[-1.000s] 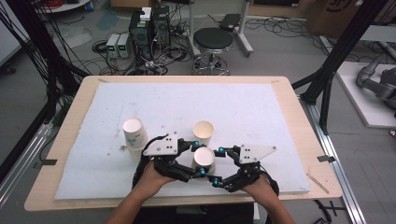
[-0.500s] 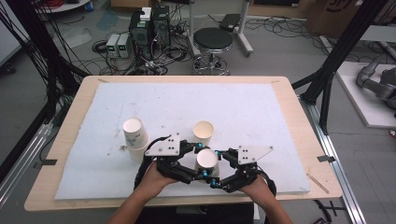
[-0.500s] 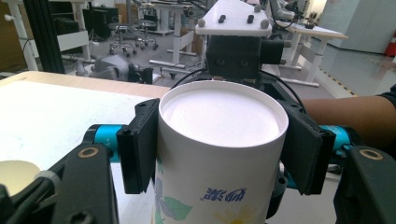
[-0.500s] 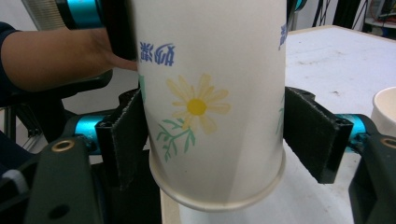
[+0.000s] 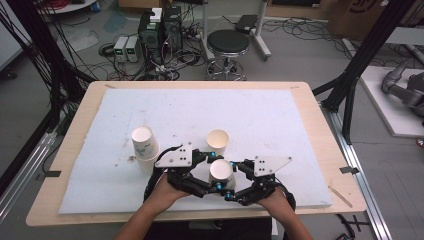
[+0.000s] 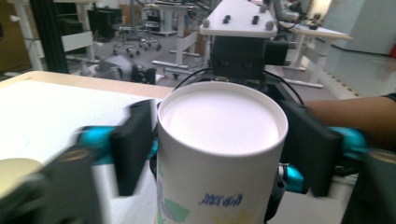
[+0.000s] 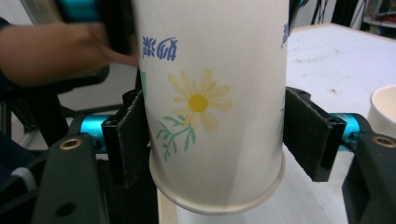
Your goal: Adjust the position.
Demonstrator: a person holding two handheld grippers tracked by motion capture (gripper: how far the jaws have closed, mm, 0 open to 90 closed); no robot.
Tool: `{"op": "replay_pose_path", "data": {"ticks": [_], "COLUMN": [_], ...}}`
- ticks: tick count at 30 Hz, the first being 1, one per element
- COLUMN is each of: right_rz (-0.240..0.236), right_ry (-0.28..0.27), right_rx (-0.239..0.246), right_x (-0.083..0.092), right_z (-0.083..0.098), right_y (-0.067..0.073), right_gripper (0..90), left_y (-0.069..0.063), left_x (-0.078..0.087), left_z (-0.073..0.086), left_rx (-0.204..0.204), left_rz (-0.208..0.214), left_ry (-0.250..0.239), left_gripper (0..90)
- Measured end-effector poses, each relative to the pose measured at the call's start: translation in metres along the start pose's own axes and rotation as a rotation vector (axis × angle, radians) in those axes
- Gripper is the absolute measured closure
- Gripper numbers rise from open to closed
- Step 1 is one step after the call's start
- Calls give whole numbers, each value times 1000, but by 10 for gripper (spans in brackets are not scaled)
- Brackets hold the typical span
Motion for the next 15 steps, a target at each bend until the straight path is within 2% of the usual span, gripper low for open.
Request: {"op": "replay_pose_path", "data": {"ticks": [2,9,15], "right_rz": [5,31,17], "right_ry": [18,92,170], "right_rx": [3,35,63], "right_x": [1,4,4], "right_z": [1,0,-5], "right_y": [-1,-2,-5], "right_gripper": [290,293,296], "left_y": [0,1,1], "left_x": [1,7,10], "left_z": [0,0,-2], "left_rx": [-8,-14,-17], "left_rz": [-10,-9,3], "left_ry": [17,67,109], "left_gripper": [149,149,149]}}
Point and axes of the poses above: each handheld gripper's, and its own axes: x roughly backward along the jaws, z roughly out of its underside, y roughly to its left, the point moved 4 cm from there along -x, roughly forward along the jaws, and after that the axes turned 11 degrees about -y, right-handed, at the moved point
